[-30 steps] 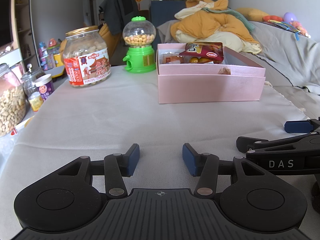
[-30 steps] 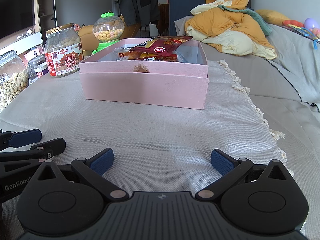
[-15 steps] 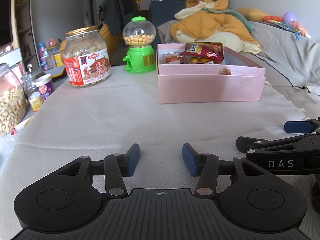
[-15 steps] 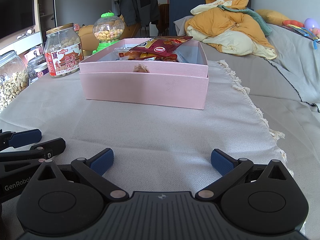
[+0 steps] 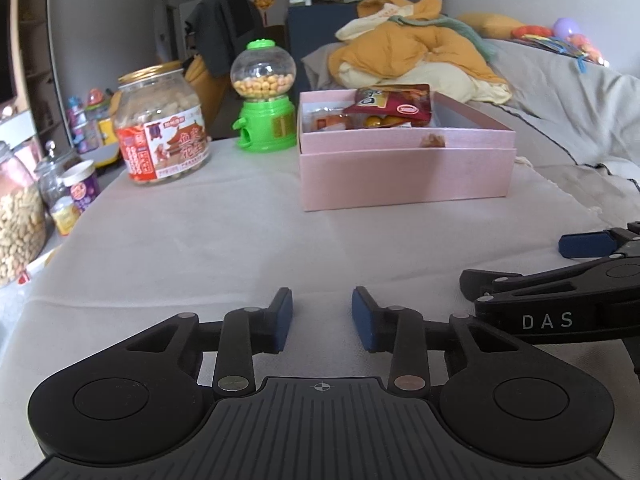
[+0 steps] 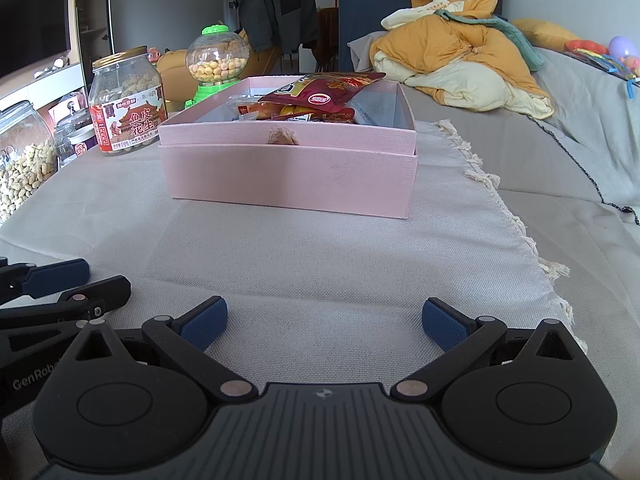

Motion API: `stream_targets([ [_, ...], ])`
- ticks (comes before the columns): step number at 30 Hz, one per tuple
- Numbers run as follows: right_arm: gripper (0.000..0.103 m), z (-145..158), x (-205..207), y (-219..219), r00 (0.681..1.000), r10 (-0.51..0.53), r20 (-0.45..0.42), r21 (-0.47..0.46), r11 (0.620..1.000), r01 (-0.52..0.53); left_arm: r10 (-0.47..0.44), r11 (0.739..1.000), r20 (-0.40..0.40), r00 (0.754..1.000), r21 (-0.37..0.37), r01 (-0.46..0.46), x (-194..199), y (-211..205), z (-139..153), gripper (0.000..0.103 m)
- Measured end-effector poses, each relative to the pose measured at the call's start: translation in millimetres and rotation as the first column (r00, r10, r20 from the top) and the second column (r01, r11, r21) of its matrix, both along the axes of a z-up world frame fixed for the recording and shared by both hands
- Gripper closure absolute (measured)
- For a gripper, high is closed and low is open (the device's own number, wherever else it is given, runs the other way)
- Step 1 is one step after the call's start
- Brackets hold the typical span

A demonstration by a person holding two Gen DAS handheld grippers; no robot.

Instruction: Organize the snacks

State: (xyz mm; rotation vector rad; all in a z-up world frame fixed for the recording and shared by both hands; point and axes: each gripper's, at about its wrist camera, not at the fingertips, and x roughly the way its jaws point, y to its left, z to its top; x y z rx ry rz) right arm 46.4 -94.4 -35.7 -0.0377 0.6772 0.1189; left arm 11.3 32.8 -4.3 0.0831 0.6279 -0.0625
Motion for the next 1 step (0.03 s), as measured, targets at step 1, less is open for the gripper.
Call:
stream_targets([
  [1, 0.0, 0.0, 0.0, 0.0, 1.0, 0.0, 0.0, 0.0, 1.0, 0.0, 0.0, 1.0, -0.003, 1.0, -0.014, 0.0, 0.6, 2.3, -0.1, 0.064],
])
